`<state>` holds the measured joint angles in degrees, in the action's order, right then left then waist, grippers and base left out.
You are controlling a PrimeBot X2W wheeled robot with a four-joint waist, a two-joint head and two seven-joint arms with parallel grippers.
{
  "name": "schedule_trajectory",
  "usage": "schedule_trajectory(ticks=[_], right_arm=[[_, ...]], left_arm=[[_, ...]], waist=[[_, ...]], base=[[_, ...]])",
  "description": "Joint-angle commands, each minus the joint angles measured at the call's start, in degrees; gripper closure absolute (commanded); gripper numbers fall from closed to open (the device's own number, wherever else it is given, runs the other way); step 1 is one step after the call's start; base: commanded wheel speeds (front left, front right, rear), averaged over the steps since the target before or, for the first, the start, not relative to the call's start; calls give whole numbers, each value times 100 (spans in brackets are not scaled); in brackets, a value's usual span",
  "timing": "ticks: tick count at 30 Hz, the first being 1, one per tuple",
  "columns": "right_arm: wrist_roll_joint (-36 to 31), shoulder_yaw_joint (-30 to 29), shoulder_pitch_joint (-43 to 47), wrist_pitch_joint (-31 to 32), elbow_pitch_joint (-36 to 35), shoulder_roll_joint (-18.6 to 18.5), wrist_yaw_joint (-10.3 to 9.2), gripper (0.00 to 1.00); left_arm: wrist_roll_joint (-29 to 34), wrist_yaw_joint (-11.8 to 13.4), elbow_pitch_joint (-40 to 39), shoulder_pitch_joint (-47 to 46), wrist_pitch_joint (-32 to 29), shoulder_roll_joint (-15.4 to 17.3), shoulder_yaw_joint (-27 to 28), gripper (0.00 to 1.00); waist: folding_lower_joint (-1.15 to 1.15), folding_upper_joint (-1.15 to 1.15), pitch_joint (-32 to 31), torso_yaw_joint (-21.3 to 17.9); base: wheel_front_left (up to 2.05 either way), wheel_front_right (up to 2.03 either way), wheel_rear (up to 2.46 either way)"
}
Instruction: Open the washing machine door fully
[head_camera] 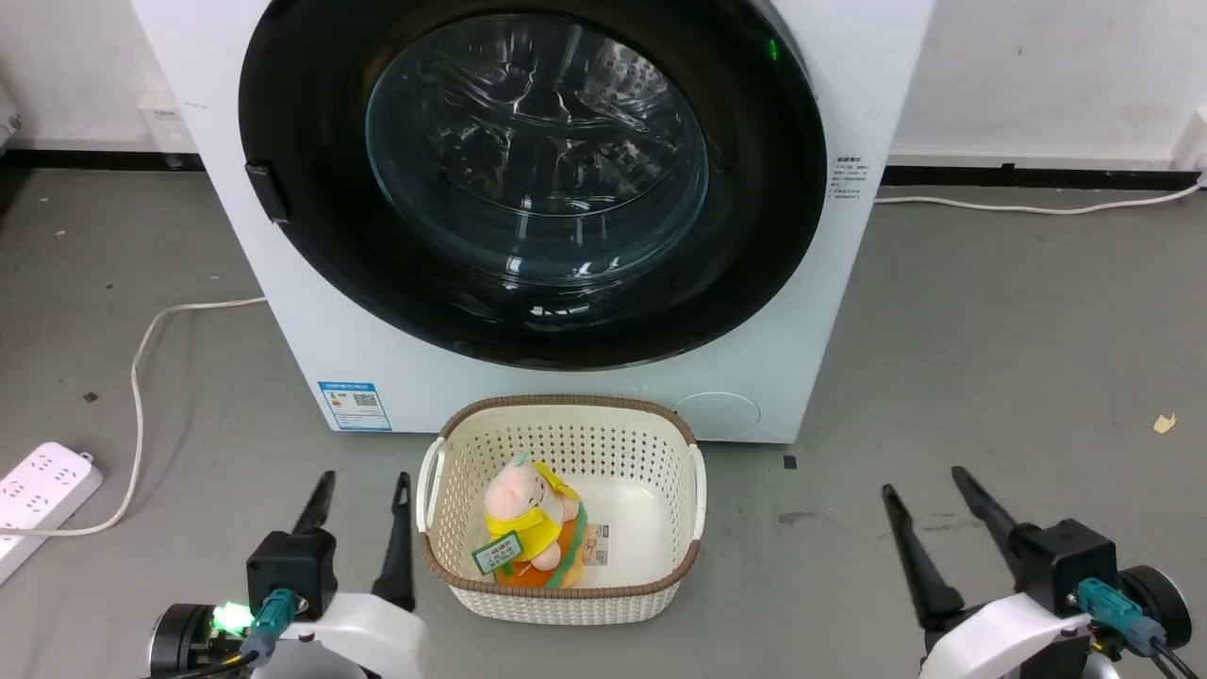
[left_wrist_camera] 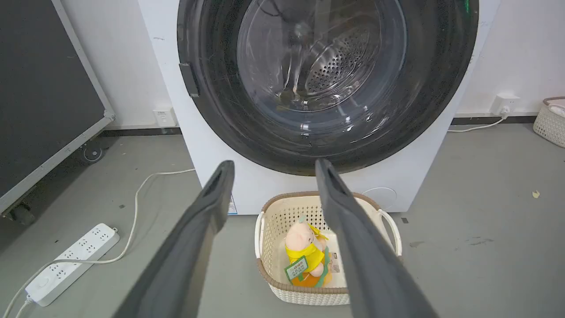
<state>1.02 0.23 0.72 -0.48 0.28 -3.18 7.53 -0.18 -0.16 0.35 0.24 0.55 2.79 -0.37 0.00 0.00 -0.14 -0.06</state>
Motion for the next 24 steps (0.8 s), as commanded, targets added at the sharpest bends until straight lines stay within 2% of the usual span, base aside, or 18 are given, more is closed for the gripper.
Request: schedule_trajectory(ticks=[1, 24], right_arm=[[-1, 1, 0, 4, 0, 0, 0, 100], [-18, -2, -12, 19, -5, 4, -1, 100]], left_arm=[[1, 0, -1, 0, -3, -1, -3, 100], [4, 3, -7, -4, -13, 2, 2, 100]], waist=[[0, 0, 0, 0], [0, 0, 2, 1]], base=[[0, 0, 0], [0, 0, 0]])
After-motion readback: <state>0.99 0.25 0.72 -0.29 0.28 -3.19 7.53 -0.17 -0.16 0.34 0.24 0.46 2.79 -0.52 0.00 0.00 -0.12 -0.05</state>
